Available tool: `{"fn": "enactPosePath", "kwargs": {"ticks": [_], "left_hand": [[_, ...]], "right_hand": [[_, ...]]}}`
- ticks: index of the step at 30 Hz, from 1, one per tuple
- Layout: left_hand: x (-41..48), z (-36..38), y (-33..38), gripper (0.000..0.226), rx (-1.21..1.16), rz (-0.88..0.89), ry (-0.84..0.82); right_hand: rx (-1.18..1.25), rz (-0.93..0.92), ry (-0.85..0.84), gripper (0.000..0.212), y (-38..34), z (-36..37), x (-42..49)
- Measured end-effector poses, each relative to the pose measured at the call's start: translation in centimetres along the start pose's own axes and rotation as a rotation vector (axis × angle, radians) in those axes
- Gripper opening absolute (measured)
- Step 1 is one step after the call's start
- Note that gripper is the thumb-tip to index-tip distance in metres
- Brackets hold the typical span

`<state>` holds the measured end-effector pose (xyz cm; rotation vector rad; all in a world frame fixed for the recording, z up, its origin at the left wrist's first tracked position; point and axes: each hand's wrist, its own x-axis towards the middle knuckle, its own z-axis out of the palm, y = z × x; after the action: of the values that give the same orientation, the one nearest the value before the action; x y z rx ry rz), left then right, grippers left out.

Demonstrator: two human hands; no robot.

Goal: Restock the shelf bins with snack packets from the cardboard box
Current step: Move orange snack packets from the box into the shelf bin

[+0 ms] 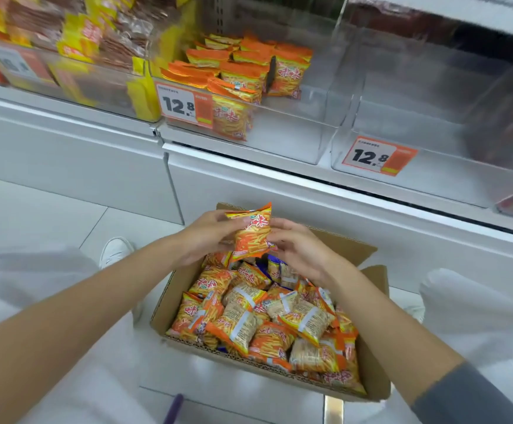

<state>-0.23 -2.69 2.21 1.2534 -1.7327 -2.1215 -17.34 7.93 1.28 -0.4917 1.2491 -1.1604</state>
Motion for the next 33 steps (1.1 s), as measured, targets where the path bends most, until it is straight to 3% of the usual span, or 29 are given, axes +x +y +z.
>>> {"fn": "enactPosePath", "kwargs": {"ticks": [1, 3, 6, 9, 13, 17, 22, 25, 28, 31, 33], "left_hand": [[-0.2, -0.1, 0.1, 0.044, -0.057, -0.014, -0.041], [-0.2, -0.8, 0.3, 0.031, -0.073, 0.024, 0.055], [0.6, -2.9, 0.3, 0.016, -0.112, 0.079, 0.336], [0.8, -4.6, -0.2, 0.001, -0.166, 0.078, 0.476], [0.7, -5.6, -1.2, 0.017, -0.140, 0.059, 0.493], [0.7, -6.1, -1.5, 0.026, -0.135, 0.070, 0.519], [1.0, -5.8, -0.5, 0.020, -0.087, 0.123, 0.556], [1.2, -4.3, 0.6, 0.019, -0.046, 0.181, 0.506], [1.3, -2.1, 1.4, 0.018, -0.018, 0.202, 0.375], [1.3, 0.6, 2.3, 0.017, 0.063, 0.205, 0.249], [1.1, 2.1, 3.1, 0.027, -0.046, 0.136, 0.122]], "right_hand": [[0.001, -0.010, -0.028, 0.036, 0.0, 0.3, 0.0], [-0.036, -0.028, -0.044, 0.038, 0.2, 0.7, 0.6], [-0.436, -0.075, 0.129, 0.037, 1.0, 0.6, 2.4], [-0.699, -0.142, 0.194, 0.041, 2.7, 1.0, 4.7], [-0.883, -0.197, 0.152, 0.054, 5.7, 2.1, 7.5], [-1.125, -0.323, 0.255, 0.030, 7.1, 2.4, 8.4], [-1.148, -0.397, 0.278, 0.028, 3.0, 1.1, 5.8], [-1.020, -0.395, 0.268, 0.023, -0.4, 0.1, 3.1], [-0.866, -0.426, 0.237, 0.012, -2.6, -0.6, 0.8], [-0.687, -0.452, 0.234, 0.020, -3.6, -1.0, -0.4], [-0.673, -0.490, 0.293, 0.023, -3.9, -1.2, -0.6]]}}
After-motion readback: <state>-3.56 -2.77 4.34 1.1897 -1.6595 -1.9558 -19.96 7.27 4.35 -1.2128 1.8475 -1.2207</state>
